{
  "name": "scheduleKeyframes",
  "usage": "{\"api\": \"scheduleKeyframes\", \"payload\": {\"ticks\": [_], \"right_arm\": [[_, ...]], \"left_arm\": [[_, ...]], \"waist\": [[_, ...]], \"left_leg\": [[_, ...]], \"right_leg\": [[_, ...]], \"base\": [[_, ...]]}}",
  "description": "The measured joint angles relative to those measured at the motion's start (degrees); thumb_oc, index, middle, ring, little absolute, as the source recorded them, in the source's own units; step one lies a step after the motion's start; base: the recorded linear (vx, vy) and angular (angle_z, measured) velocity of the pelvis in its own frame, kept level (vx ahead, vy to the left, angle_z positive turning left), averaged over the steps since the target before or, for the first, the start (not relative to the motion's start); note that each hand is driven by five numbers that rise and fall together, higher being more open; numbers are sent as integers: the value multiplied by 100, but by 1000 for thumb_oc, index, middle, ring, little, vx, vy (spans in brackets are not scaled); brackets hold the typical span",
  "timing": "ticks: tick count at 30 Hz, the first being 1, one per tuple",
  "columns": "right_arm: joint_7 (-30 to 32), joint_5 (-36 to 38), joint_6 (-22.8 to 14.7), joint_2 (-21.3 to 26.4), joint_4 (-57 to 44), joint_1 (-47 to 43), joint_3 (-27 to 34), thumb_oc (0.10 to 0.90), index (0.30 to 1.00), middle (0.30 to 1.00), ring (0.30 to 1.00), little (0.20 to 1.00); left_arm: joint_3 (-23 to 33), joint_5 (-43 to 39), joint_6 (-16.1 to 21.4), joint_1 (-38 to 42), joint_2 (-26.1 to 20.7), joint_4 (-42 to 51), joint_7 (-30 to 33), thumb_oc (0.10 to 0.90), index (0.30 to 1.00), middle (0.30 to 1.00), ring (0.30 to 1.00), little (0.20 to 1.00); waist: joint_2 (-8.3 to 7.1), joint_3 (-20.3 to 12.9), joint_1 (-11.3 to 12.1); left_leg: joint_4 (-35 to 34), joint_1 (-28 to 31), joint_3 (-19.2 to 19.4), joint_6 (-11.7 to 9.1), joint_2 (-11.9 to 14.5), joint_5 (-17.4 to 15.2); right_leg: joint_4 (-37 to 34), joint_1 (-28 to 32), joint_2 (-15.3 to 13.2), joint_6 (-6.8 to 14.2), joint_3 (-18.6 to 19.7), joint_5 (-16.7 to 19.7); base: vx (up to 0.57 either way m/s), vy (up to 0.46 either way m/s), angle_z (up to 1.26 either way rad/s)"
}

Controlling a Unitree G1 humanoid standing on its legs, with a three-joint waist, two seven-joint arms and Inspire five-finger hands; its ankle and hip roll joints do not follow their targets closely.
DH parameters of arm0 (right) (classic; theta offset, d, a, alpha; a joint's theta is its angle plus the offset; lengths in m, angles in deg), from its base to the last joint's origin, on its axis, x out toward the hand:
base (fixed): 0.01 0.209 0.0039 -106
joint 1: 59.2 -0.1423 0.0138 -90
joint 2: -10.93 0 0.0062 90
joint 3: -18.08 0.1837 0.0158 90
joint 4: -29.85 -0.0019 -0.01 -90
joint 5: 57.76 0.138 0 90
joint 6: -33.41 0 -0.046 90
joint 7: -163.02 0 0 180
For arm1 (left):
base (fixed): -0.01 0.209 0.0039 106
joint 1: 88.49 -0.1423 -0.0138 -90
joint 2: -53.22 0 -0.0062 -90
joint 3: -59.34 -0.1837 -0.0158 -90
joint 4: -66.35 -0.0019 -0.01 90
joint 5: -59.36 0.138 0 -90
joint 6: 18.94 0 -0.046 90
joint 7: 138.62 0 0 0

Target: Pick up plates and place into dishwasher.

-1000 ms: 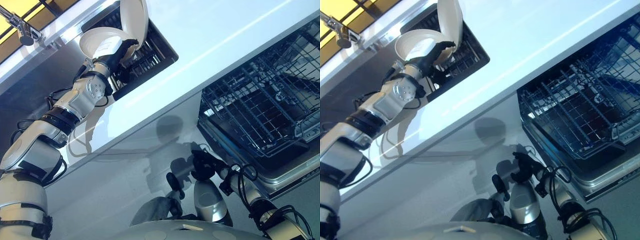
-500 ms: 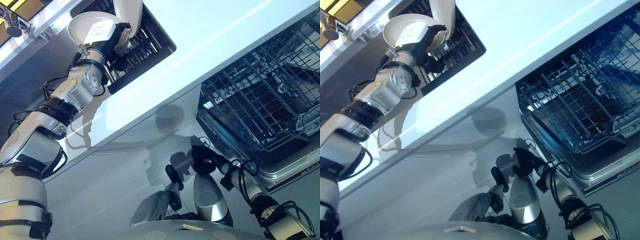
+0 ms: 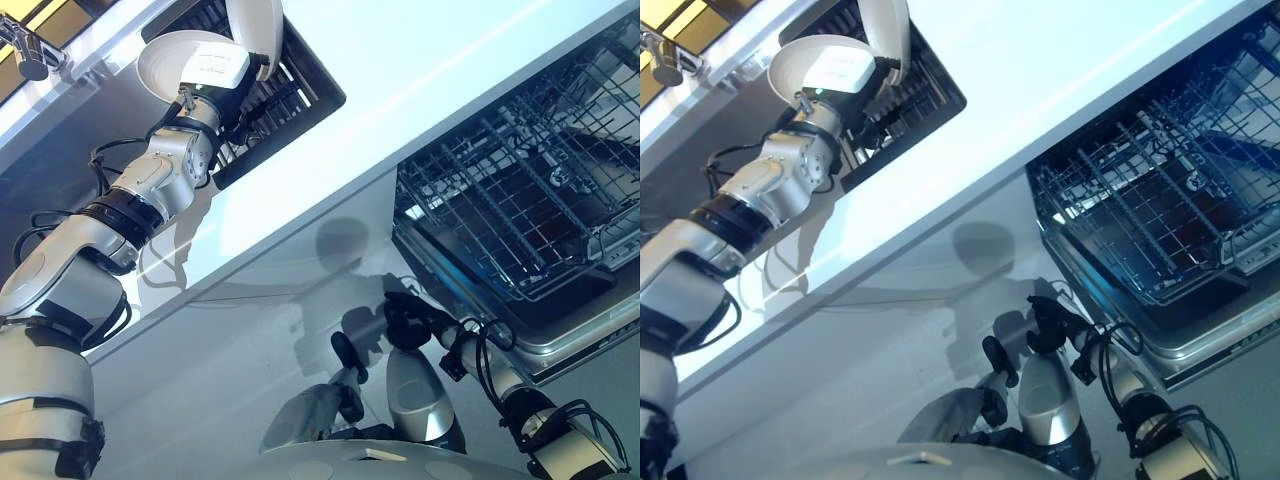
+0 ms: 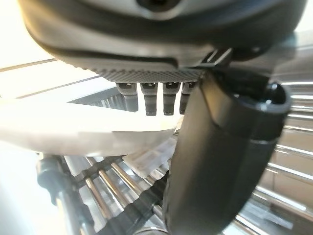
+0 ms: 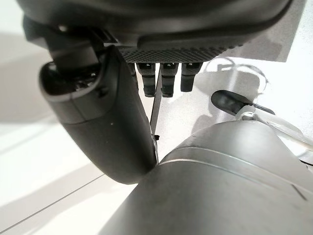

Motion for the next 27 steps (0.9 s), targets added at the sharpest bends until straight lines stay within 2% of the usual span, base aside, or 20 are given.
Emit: {"api": "scheduleKeyframes", "payload": {"ticks": [3, 7, 16, 27], "right_arm": [[-11, -2, 31, 1, 16, 0, 0, 800, 900, 900, 900, 900], [-57, -4, 50, 2, 29, -1, 4, 800, 900, 900, 900, 900], [-68, -5, 50, 2, 97, -6, 16, 800, 900, 900, 900, 900], [-76, -8, 61, 1, 123, 7, 16, 800, 900, 900, 900, 900]], "left_arm": [[-144, 282, -88, 49, 0, 24, -40, 800, 900, 900, 900, 900], [-164, 904, -575, 158, -118, -97, -222, 800, 900, 900, 900, 900], [-168, 1141, -673, 181, -212, 4, -497, 800, 900, 900, 900, 900], [-166, 1179, -752, 181, -212, 5, -513, 800, 900, 900, 900, 900]], "waist": [[1, -1, 5], [3, -2, 6], [6, -4, 12], [10, -8, 24]], "left_leg": [[1, 45, -18, 0, -3, 0], [3, 83, -47, 1, -4, 1], [3, 114, -96, 1, -6, 1], [3, 179, -116, 3, -5, 2]], "right_leg": [[-5, 53, -5, 0, -19, 0], [-7, 98, -6, 0, -33, 0], [-36, 158, -11, 0, -79, 0], [-54, 251, -13, -1, -110, 0]], "base": [[11, 11, 5], [0, 0, 0], [-3, -1, 3], [0, 0, 0]]}}
